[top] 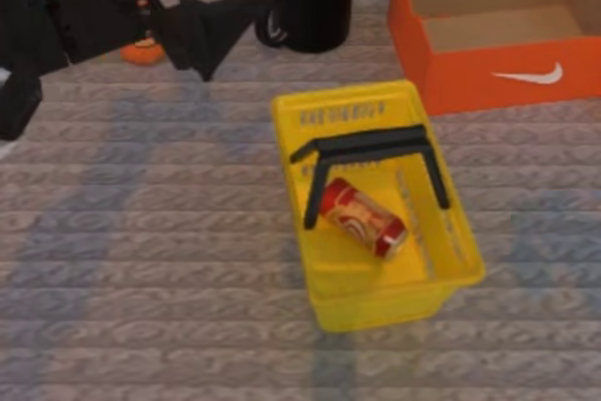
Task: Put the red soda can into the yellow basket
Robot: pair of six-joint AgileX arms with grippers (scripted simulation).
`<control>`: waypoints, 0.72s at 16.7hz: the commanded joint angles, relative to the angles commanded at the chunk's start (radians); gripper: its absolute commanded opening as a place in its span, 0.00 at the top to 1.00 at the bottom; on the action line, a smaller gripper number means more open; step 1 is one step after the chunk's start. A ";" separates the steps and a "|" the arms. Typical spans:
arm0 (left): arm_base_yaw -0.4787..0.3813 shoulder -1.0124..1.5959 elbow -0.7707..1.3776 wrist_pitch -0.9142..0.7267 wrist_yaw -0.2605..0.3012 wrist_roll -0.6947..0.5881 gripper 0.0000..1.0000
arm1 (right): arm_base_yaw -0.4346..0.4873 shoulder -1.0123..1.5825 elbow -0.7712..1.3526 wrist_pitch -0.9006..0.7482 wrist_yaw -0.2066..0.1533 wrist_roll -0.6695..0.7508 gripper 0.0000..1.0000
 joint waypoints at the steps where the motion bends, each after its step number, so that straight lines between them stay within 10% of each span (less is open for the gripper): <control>1: 0.016 -0.095 -0.052 -0.049 -0.055 -0.009 0.00 | 0.032 0.107 0.106 -0.070 0.000 -0.049 0.00; 12: 0.171 -1.264 -0.706 -0.599 -0.666 -0.014 0.00 | 0.358 1.229 1.230 -0.779 -0.001 -0.541 0.00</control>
